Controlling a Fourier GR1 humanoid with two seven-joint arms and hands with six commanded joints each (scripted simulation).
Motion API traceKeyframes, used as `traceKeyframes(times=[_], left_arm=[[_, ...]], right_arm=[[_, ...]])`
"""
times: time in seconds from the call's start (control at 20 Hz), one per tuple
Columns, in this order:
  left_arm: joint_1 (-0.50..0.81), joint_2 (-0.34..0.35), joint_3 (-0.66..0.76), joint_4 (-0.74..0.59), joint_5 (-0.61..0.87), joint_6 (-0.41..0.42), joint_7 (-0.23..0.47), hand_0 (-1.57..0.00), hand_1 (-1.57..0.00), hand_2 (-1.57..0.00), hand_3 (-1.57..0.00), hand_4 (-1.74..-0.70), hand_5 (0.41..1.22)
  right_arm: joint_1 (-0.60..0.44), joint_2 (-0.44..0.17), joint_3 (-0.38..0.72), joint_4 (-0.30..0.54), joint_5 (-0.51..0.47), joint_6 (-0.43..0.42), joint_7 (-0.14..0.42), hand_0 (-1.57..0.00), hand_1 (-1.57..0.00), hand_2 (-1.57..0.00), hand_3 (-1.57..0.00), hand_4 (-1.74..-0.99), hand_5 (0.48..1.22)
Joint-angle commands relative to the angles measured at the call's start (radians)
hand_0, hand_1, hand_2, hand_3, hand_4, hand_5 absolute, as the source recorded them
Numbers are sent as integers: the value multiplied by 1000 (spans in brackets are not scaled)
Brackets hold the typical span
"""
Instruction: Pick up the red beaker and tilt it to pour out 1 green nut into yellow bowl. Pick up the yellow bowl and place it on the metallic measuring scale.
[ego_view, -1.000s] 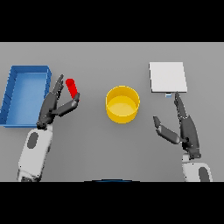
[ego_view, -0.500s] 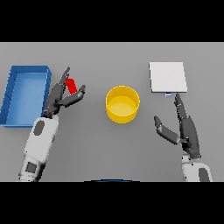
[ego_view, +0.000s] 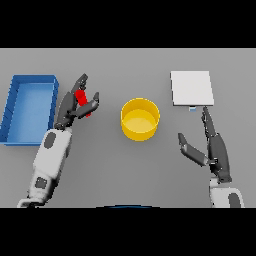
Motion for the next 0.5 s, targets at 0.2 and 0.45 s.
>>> traceKeyframes(times=[0.2, 0.45], left_arm=[[-50, 1, 7, 52, -29, 39, 23, -989, -1013, -1034, -926, -1575, 1042], [-33, -5, -11, 42, -42, 22, 1, -1380, -1388, -1395, -1326, -1505, 1162]], right_arm=[[1, 2, 3, -4, 9, -6, 2, 1, 1, 1, 1, -1254, 645], [-8, 8, 4, 4, 13, -12, 14, 1, 1, 1, 1, -1257, 645]])
